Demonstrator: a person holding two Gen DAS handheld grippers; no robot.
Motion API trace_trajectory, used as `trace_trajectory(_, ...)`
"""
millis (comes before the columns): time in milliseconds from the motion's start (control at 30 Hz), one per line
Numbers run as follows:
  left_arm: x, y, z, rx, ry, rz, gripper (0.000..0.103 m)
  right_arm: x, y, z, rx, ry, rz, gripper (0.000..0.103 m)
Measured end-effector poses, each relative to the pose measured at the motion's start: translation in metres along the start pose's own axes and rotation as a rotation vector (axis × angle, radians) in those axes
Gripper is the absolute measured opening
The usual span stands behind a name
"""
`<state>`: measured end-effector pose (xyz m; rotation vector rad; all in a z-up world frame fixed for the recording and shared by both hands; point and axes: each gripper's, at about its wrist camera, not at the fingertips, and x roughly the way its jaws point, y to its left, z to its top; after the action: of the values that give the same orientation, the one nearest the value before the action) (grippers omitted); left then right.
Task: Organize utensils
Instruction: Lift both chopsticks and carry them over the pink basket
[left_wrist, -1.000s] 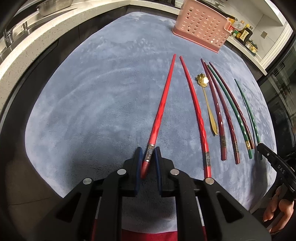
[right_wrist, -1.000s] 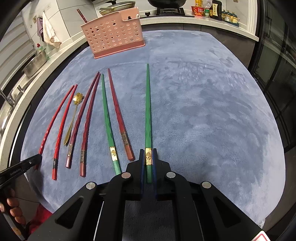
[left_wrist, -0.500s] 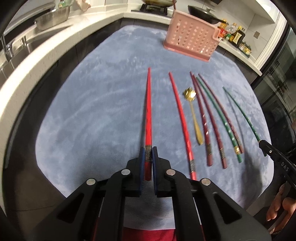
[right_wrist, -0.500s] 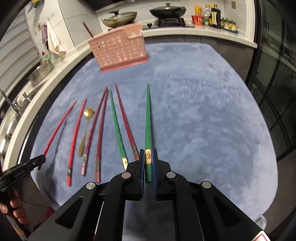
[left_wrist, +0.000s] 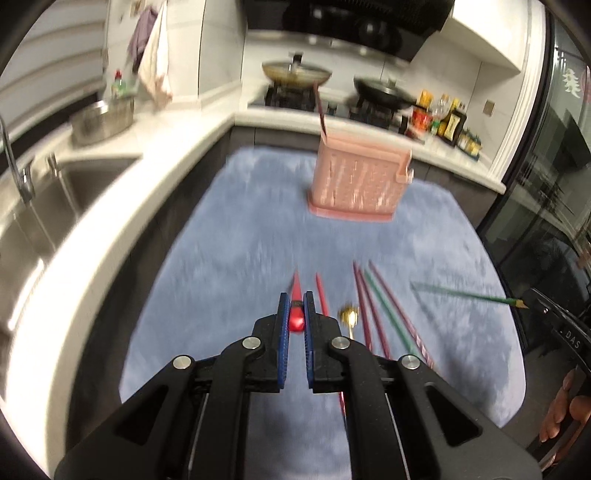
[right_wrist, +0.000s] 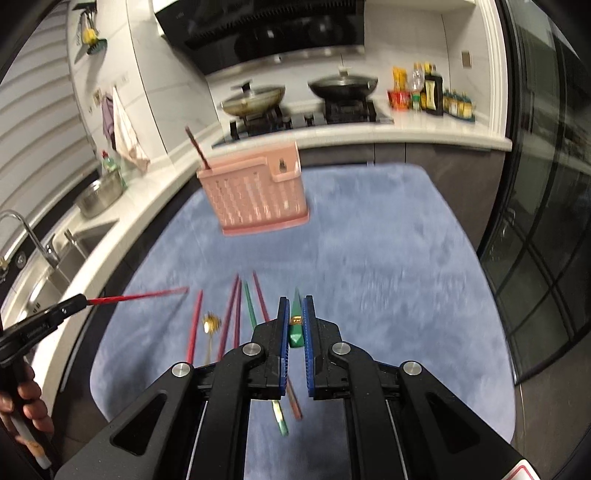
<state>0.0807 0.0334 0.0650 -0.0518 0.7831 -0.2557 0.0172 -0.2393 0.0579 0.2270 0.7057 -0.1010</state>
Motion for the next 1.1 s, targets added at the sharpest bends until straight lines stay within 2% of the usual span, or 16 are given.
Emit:
trace_trajectory(233,-0.007,-0.012,0.072,0.038,-0.142,0.015,0.007,-0.002,0.003,0.052,-0.030,-0.094,-0.007,0.007)
trace_trajectory(500,-0.010,-0.028,0.136,0.047,-0.245,0.006,0.007,0.002,0.004,0.107,-0.007,-0.165,0.033,0.007)
trace_trajectory(867,-0.013,-0.055,0.233,0.020,-0.386,-0.049,0.007,0.009,0.023,0.218,0.014,-0.336,0.104,0.007)
trace_trajectory(1100,0.007,-0.071,0.278,0.031,-0.443,-0.045,0.007,0.035,0.040,0.274,0.031,-0.401,0.130,0.007)
